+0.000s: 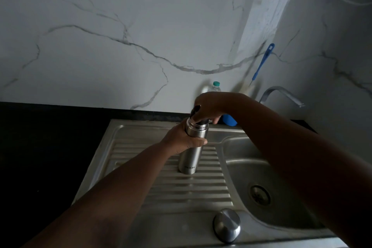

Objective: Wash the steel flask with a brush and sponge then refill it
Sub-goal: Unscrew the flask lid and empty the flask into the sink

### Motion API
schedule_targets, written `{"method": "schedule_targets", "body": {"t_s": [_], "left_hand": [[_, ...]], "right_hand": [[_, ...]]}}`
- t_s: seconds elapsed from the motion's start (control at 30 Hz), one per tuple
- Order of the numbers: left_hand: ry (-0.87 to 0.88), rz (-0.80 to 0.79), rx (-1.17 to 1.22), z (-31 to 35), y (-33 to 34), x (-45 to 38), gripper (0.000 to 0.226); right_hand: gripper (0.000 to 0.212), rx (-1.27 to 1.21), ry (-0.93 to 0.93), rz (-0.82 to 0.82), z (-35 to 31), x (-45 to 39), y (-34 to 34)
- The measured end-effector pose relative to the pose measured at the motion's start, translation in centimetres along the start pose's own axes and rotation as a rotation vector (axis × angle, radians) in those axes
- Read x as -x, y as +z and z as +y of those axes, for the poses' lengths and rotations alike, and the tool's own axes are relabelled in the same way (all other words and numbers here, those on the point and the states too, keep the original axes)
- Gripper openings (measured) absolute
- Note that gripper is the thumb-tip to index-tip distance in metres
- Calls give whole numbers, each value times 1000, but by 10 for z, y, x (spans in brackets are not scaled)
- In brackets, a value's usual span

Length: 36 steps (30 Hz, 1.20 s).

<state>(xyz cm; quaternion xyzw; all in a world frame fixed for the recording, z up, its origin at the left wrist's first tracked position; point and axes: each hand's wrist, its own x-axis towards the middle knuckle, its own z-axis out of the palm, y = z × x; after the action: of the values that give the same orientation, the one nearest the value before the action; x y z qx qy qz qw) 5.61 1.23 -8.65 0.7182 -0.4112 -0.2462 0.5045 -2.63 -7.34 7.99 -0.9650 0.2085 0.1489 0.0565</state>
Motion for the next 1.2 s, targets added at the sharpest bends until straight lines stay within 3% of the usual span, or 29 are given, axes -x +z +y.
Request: {"method": "schedule_targets", "body": {"t_s": [0.03,0.1,0.2,0.3,0.4,0.5,0.57,0.7,0.83,0.93,1.03,1.13,1.2], "left_hand": [[-1,3,2,0,0,0,49],[-7,-3,-4,0,0,1,51],[-18,2,-24,-1,1,0,48],[-3,0,-15,-1,1,2,49],[20,3,-4,-2,1,3,51],[11,3,0,0,2,4,51],[2,-4,-7,0,2,4,51],[17,-3,-4,-1,2,3,53],[26,4,2,-1,2,4,52],[10,-2,4,-1,2,4,51],[-3,-5,-3,-1,2,3,51],[-1,-3,-7,-2,3,3,53],[4,11,-2,-3,3,3,55]], "right_hand": [[35,-3,-38,-28,-3,3,-3],[57,-60,-82,-75,-6,8,-6],[78,-57,24,-27,-8,13,-3],[66,60,106,31,-8,14,3],[44,50,12,5,-7,13,3],[73,-89,-12,-28,-5,16,3],[78,-128,44,48,-4,20,5],[58,60,108,211,-2,13,17],[31,-38,15,124,1,10,17],[66,-260,-35,72,3,18,15],[85,-200,23,158,2,17,19],[80,-11,75,257,2,13,24],[67,-75,16,249,2,11,26]]}}
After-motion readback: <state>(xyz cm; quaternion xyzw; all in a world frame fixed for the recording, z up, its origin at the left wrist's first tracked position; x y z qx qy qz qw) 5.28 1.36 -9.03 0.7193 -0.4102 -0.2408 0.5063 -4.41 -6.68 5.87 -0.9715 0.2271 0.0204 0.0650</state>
